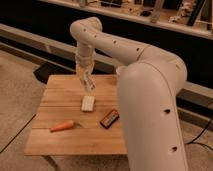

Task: Place the bottle in the ceramic bowl

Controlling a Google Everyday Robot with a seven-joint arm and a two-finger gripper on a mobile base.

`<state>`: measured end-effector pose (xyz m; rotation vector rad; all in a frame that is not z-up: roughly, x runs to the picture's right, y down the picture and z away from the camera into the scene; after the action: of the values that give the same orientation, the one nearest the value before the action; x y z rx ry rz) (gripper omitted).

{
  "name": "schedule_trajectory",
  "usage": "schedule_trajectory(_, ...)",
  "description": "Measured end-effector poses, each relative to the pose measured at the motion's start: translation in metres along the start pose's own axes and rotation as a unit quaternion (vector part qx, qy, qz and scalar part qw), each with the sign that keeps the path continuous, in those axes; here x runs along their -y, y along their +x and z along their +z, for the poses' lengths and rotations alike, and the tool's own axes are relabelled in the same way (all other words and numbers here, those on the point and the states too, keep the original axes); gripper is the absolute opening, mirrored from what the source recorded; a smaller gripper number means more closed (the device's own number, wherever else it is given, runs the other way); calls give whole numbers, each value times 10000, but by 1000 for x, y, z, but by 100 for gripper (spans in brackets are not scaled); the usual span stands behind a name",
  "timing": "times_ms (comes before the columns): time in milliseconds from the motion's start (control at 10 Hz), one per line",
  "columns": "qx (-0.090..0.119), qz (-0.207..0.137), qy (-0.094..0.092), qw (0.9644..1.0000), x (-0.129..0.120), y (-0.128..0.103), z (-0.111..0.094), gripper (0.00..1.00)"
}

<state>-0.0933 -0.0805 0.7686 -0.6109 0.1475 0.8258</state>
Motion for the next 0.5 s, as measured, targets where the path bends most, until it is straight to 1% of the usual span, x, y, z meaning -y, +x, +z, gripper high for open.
schedule_trajectory(100,-52,235,136,9996,3,6,-4,0)
schedule_trajectory(200,-135,529,301,9981,5,15,-9,0)
schedule_trajectory(300,-194,707,404,9965,4,19,-11,0)
schedule_trajectory(500,-245,972,518,9936,3,23,-18,0)
